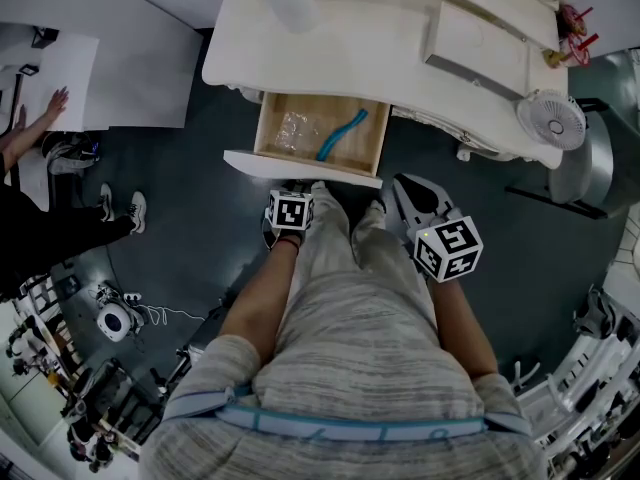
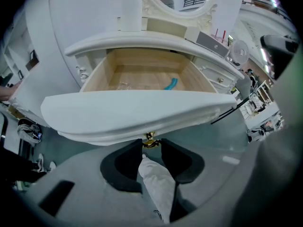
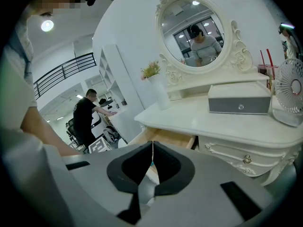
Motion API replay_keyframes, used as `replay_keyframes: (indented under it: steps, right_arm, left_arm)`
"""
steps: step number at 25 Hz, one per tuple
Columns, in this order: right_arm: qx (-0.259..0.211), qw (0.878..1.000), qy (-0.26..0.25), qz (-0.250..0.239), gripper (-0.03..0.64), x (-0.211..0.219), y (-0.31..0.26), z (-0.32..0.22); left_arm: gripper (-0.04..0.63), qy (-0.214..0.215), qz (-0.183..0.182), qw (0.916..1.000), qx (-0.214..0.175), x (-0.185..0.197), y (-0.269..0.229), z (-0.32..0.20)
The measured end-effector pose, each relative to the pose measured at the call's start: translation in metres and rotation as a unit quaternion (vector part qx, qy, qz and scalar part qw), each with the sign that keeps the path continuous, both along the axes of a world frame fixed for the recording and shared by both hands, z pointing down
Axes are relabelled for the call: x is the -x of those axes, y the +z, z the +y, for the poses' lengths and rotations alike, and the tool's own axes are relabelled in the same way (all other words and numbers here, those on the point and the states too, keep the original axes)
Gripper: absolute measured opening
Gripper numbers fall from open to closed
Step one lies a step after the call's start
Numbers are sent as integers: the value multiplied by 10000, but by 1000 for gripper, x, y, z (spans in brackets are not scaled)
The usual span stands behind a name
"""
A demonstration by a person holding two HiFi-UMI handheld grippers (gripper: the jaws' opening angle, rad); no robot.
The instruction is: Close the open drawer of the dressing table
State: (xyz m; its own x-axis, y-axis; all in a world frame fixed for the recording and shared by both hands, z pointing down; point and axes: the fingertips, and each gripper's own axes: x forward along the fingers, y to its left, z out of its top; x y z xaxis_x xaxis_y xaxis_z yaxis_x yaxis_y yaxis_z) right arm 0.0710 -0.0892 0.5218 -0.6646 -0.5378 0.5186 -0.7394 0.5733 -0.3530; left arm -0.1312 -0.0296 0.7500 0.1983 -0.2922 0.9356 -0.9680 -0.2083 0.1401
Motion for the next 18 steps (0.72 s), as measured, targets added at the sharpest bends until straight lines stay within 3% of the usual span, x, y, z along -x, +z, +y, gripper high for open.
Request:
replay_keyframes:
  steps: [18]
  right_arm:
    - [129, 9984, 547, -12, 11, -9, 8, -38]
  left_arm:
    - [137, 197, 148, 9997, 48, -9, -5, -66]
